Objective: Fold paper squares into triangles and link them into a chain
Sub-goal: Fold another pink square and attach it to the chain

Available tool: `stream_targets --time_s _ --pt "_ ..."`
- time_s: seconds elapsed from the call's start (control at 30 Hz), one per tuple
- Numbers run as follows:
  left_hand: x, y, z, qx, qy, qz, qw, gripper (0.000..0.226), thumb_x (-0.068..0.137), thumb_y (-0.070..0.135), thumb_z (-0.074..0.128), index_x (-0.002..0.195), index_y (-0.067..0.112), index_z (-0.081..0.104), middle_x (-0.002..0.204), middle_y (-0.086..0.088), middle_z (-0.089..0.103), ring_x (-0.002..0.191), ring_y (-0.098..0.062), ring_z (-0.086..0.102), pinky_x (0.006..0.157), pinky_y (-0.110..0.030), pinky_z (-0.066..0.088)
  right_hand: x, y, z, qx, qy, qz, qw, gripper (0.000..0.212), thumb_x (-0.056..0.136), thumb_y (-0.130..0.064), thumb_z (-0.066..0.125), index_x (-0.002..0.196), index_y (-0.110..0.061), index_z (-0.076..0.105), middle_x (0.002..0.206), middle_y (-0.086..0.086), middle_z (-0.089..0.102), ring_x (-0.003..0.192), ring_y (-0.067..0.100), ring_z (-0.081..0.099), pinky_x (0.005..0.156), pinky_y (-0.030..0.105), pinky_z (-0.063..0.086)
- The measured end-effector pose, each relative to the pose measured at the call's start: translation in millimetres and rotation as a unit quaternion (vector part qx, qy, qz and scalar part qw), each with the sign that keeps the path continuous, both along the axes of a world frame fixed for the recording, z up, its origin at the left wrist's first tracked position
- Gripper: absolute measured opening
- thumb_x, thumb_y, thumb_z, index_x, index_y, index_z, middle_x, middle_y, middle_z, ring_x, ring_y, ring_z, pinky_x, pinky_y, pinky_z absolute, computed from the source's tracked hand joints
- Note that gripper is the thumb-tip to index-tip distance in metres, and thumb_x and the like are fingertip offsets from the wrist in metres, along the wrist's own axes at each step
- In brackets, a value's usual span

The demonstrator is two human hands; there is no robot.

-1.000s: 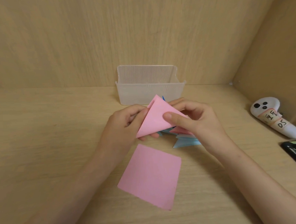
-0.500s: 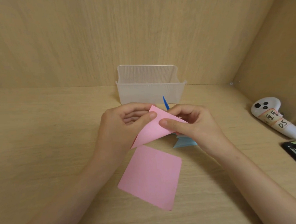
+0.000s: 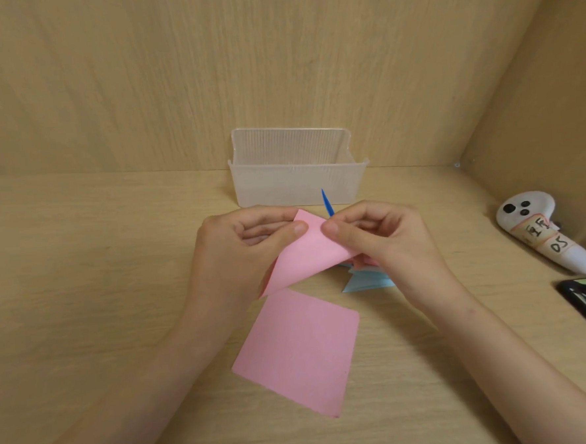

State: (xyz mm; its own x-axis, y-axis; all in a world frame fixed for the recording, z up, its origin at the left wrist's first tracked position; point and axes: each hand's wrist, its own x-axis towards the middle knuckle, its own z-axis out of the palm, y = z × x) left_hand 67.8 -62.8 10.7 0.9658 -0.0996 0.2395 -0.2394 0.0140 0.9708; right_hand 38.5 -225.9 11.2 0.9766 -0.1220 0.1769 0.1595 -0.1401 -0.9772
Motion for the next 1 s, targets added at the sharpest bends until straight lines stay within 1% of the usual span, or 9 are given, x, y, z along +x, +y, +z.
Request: stream_targets --time_s 0.1,0.23,0.37,0.53,0.77,0.83,0.87,0.93,1.0 --pt "-0.4 -1.0 0.7 -0.009 0.011 0.003 1.000 0.022 0.073 0.003 0.076 0.072 0.025 0.071 0.062 0.015 0.071 0.061 0.004 0.067 0.057 -0.010 0.049 -0.8 0.8 0.8 0.000 0.000 0.002 1.000 0.009 0.080 -0.010 0.071 0.071 -0.011 0.070 0.062 0.007 0.061 0.051 0.013 0.052 0.047 0.020 0.040" --pt "-1.0 -1.3 0.7 -0.021 0.025 0.000 0.999 0.022 0.073 0.003 0.076 0.070 0.024 0.071 0.061 0.013 0.071 0.060 0.002 0.067 0.056 -0.012 0.050 -0.9 1.4 1.7 0.009 -0.003 0.007 1.000 0.008 0.080 -0.008 0.070 0.072 -0.011 0.069 0.061 0.002 0.062 0.051 0.011 0.052 0.046 0.018 0.039" --pt "-0.8 -0.8 1.4 -0.019 0.022 0.001 1.000 0.021 0.072 0.003 0.077 0.071 0.024 0.071 0.063 0.011 0.072 0.061 0.001 0.067 0.058 -0.014 0.052 -1.5 1.6 2.3 0.016 -0.006 0.009 1.000 0.009 0.080 -0.008 0.070 0.072 -0.011 0.070 0.063 0.002 0.064 0.052 0.011 0.052 0.047 0.017 0.040" --pt "-1.2 -0.4 2.2 -0.015 0.024 -0.005 1.000 0.021 0.073 0.004 0.076 0.071 0.024 0.071 0.062 0.013 0.071 0.060 0.003 0.067 0.056 -0.012 0.050 -1.5 1.9 2.5 0.011 -0.009 0.009 1.000 0.009 0.081 -0.006 0.069 0.072 -0.010 0.069 0.063 0.001 0.064 0.050 0.009 0.050 0.047 0.018 0.040" --pt "-2.0 -0.3 2.1 -0.019 0.033 -0.005 0.999 0.019 0.073 0.004 0.076 0.073 0.022 0.071 0.064 0.012 0.072 0.062 0.001 0.068 0.057 -0.013 0.051 -2.0 2.3 3.1 0.009 -0.001 0.005 1.000 0.009 0.081 -0.006 0.069 0.072 -0.010 0.069 0.062 -0.001 0.064 0.050 0.008 0.051 0.047 0.017 0.041" --pt "-2.2 -0.4 1.9 -0.025 0.033 0.001 0.999 0.018 0.074 0.005 0.076 0.072 0.022 0.071 0.064 0.011 0.072 0.062 0.001 0.068 0.056 -0.012 0.050 -2.2 2.5 3.2 0.020 0.006 0.001 1.000 0.006 0.078 -0.011 0.072 0.073 -0.012 0.070 0.064 -0.001 0.065 0.054 0.009 0.054 0.052 0.022 0.045" --pt "-2.2 -0.3 2.0 -0.027 0.031 0.007 0.999 0.018 0.074 0.005 0.075 0.072 0.023 0.071 0.063 0.011 0.072 0.061 0.001 0.067 0.056 -0.012 0.051 -2.5 2.7 3.4 0.027 0.012 -0.001 1.000 0.005 0.076 -0.016 0.074 0.074 -0.013 0.071 0.066 -0.002 0.066 0.057 0.010 0.055 0.056 0.028 0.048" --pt "-2.4 0.2 3.0 -0.036 0.026 0.021 0.999 0.017 0.075 0.007 0.075 0.072 0.023 0.071 0.063 0.011 0.072 0.061 0.000 0.067 0.058 -0.014 0.052 -2.8 3.2 3.5 0.034 0.019 -0.009 0.999 0.017 0.070 -0.027 0.080 0.080 -0.016 0.071 0.067 -0.006 0.065 0.058 0.007 0.055 0.065 0.037 0.050" --pt "-2.7 1.0 4.3 -0.060 0.029 0.032 0.997 0.014 0.076 0.007 0.074 0.075 0.021 0.071 0.066 0.010 0.073 0.063 -0.002 0.068 0.060 -0.015 0.054 -2.5 4.3 3.3 0.040 0.024 -0.012 0.999 0.025 0.069 -0.030 0.079 0.087 -0.016 0.070 0.064 -0.011 0.063 0.051 0.001 0.053 0.071 0.043 0.050"
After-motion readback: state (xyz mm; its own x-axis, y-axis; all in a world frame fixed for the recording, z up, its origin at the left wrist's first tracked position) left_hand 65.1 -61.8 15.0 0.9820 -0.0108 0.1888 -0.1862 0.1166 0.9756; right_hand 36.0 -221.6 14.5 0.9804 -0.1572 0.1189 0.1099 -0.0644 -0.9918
